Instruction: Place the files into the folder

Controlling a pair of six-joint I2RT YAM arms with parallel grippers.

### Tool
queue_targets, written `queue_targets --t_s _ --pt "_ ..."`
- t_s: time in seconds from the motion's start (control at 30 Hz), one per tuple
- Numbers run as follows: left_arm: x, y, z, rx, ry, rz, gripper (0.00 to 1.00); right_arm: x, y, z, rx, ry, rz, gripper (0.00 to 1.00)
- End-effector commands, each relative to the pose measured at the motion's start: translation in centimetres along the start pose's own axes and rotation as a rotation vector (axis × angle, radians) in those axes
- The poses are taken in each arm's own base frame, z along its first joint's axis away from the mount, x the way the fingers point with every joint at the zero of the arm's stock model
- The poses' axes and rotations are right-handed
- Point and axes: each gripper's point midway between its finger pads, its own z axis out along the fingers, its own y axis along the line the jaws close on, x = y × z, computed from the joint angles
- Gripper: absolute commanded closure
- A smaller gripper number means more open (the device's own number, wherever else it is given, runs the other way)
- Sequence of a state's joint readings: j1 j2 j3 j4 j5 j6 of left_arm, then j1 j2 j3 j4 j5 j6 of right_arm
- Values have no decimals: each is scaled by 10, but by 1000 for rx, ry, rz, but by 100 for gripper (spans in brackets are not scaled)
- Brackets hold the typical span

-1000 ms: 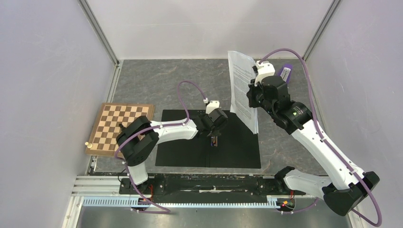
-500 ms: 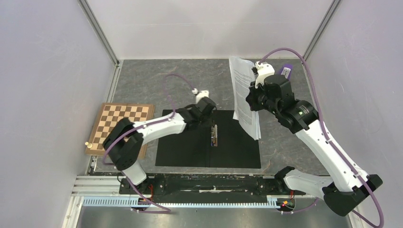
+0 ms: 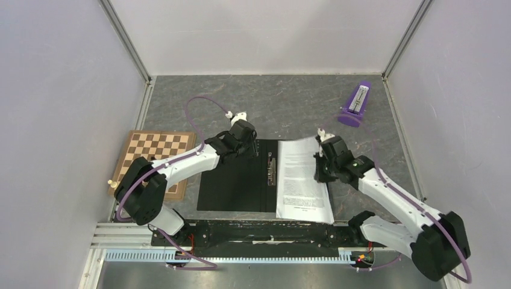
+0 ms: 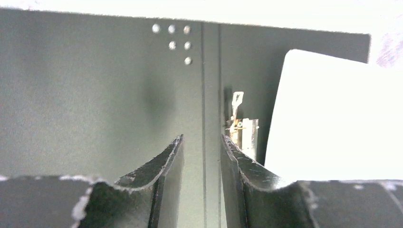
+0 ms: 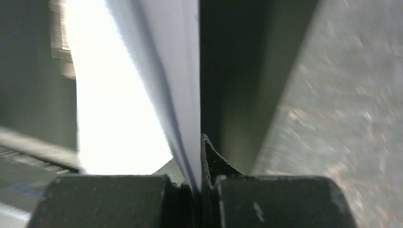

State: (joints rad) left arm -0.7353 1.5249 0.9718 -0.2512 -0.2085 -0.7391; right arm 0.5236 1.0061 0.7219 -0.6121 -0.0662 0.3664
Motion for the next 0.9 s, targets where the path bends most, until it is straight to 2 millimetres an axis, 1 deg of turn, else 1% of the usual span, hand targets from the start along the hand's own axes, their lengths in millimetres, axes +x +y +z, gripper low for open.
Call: queue_targets --t_s 0.0,0.07,0.17,0.3,0.43,0.63,0.87 --pt "10 0 -1 33 11 -32 60 18 -63 19 295 -15 7 100" --pt "17 2 1 30 27 -39 61 26 -64 29 290 3 22 100" --pt "27 9 1 16 40 -49 65 29 -71 35 321 -1 27 100" --pt "43 21 2 -13 50 -62 69 22 -76 36 347 -27 7 100" --pt "58 28 8 -38 73 -65 77 16 -71 42 324 -44 16 100" --pt "66 34 13 -65 88 -50 83 9 -71 48 335 -50 -2 100" --pt "69 36 18 -81 99 -42 85 -1 -59 58 302 -42 -44 100"
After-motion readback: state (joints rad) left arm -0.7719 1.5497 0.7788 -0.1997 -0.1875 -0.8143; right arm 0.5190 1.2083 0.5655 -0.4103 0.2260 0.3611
